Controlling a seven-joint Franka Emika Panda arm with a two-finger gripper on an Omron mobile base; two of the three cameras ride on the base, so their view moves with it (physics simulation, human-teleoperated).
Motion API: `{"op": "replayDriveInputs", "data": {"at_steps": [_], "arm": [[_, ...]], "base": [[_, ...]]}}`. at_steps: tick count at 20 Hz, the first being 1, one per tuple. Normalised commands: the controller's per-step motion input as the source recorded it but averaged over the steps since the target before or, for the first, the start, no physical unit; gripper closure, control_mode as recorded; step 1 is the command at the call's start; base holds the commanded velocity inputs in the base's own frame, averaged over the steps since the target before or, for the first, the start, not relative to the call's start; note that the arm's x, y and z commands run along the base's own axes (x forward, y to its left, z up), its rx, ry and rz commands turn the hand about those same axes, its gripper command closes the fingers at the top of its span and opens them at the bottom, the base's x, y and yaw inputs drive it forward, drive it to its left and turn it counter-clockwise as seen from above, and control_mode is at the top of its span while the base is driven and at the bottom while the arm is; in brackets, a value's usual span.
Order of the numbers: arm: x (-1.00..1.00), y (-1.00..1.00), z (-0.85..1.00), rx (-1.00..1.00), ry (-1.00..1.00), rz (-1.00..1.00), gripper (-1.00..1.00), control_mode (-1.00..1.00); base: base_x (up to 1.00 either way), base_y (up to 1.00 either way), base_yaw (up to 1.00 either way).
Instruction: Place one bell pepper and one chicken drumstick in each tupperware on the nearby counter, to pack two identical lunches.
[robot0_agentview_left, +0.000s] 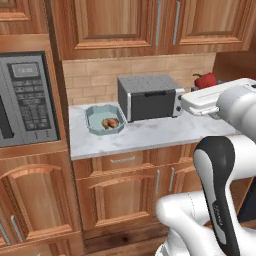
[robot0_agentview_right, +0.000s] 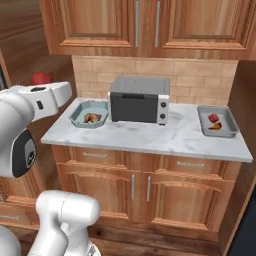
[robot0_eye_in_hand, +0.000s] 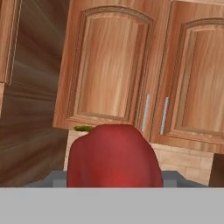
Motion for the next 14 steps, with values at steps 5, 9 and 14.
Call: {"op": "replayDriveInputs", "data": {"at_steps": [5, 9, 14], "arm": [[0.00, 0.00, 0.00, 0.00, 0.00, 0.00, 1.00, 1.00], [0.00, 0.00, 0.00, 0.00, 0.00, 0.00, 1.00, 1.00], [0.00, 0.00, 0.00, 0.00, 0.00, 0.00, 1.00, 1.00]], "base": [[0.54, -0.12, 0.01], [0.34, 0.01, 0.08], [0.43, 0.04, 0.15]]}}
